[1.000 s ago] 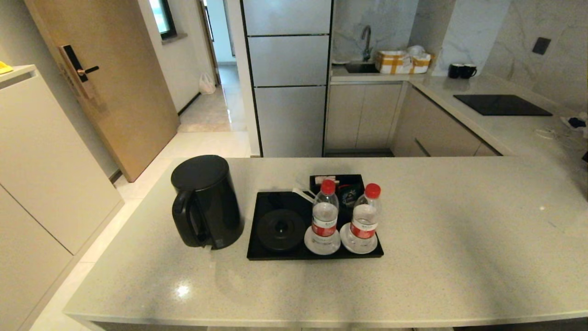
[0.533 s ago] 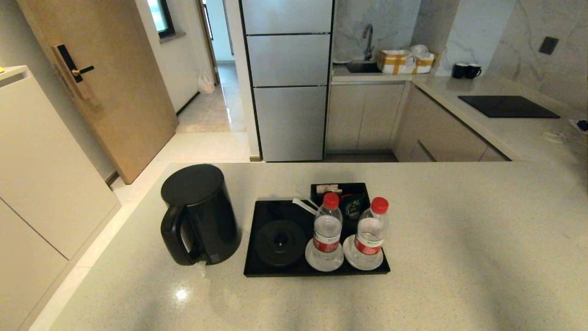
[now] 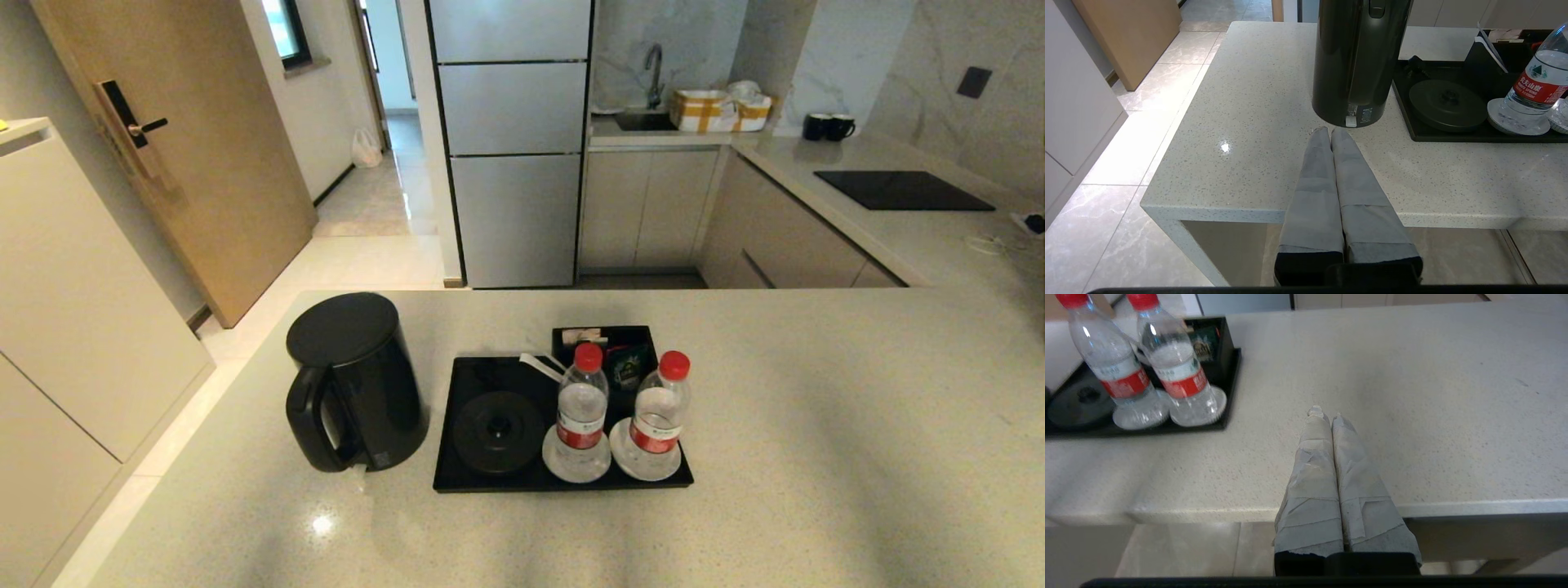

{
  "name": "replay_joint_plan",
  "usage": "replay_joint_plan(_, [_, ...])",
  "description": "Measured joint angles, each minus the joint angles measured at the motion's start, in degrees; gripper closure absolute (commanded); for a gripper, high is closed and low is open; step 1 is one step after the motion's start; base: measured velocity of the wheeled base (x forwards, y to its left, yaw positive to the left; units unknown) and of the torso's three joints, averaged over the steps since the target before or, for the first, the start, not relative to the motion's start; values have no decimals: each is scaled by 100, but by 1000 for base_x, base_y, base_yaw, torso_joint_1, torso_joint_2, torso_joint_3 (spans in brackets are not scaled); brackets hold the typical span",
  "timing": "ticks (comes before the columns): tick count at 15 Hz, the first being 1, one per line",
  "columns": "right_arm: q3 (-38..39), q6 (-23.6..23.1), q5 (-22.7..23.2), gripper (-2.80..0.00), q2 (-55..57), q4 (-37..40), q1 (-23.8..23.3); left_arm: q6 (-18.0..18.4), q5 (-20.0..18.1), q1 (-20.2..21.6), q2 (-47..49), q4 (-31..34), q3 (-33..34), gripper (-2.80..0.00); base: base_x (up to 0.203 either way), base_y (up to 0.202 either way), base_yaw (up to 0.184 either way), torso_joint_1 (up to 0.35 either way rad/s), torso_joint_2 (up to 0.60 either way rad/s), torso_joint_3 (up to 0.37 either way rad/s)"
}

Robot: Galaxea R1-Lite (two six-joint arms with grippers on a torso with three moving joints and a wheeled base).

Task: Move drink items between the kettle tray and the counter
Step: Pick up the bottled water

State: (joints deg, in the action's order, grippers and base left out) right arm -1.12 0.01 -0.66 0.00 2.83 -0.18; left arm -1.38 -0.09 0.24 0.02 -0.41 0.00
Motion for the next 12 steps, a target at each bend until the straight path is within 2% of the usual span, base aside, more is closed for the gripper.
replay_joint_plan(2, [-155, -261, 22, 0, 15, 354, 0, -1, -1, 0, 0, 0, 0, 0, 0, 0, 0, 0, 0, 0])
replay_joint_plan(4, [-683, -257, -8, 0, 221, 436, 0, 1, -1, 0, 0, 0, 0, 0, 0, 0, 0, 0, 0, 0])
replay_joint_plan(7, [-2657, 138, -314, 0, 1251, 606, -11, 1, -1, 0, 0, 1, 0, 0, 0, 0, 0, 0, 0, 0])
replay_joint_plan(9, [-3947, 351, -330, 0, 2305, 928, 54, 1, -1, 0, 0, 0, 0, 0, 0, 0, 0, 0, 0, 0])
replay_joint_plan(10, [-4324, 443, -195, 0, 2804, 1080, 113, 0, -1, 0, 0, 1, 0, 0, 0, 0, 0, 0, 0, 0])
replay_joint_plan(12, [-4451, 627, 523, 0, 3640, 1283, 289, 1, -1, 0, 0, 0, 0, 0, 0, 0, 0, 0, 0, 0])
